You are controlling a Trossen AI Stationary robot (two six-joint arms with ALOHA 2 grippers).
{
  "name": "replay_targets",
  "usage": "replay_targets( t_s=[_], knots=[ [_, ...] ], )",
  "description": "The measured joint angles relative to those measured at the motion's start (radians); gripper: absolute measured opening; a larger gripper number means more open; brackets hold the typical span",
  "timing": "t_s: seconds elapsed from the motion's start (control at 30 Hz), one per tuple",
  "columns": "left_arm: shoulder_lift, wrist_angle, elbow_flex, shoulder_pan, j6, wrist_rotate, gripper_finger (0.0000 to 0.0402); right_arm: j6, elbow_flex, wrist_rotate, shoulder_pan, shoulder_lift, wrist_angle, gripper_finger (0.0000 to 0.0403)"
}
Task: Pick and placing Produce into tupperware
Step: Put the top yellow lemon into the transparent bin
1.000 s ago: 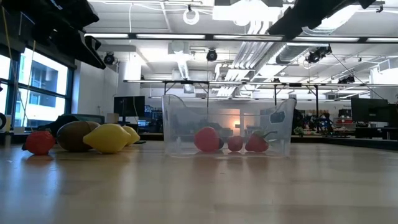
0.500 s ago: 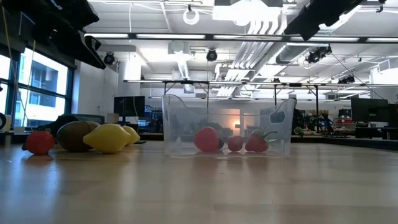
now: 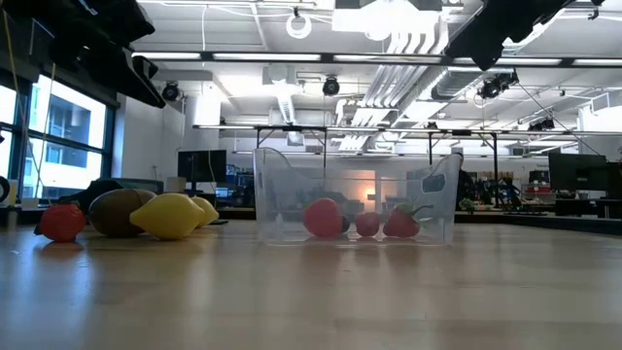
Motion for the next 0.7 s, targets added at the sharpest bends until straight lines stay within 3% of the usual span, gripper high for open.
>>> replay_targets(
  t_s=[0.23, 0.43, 0.7],
  knots=[
    [0.0, 0.004, 0.0, 0.0, 0.025, -0.012, 0.0099, 0.0, 0.0, 0.0, 0.0, 0.0, 0.0, 0.0062],
    [-0.001, 0.087, 0.0, 0.0, 0.297, -0.232, 0.0099, 0.0, 0.0, 0.0, 0.0, 0.0, 0.0, 0.0062],
    [-0.001, 0.086, 0.0, 0.0, 0.301, -0.279, 0.0099, -0.001, 0.0, 0.0, 0.0, 0.0, 0.0, 0.0062]
  ],
)
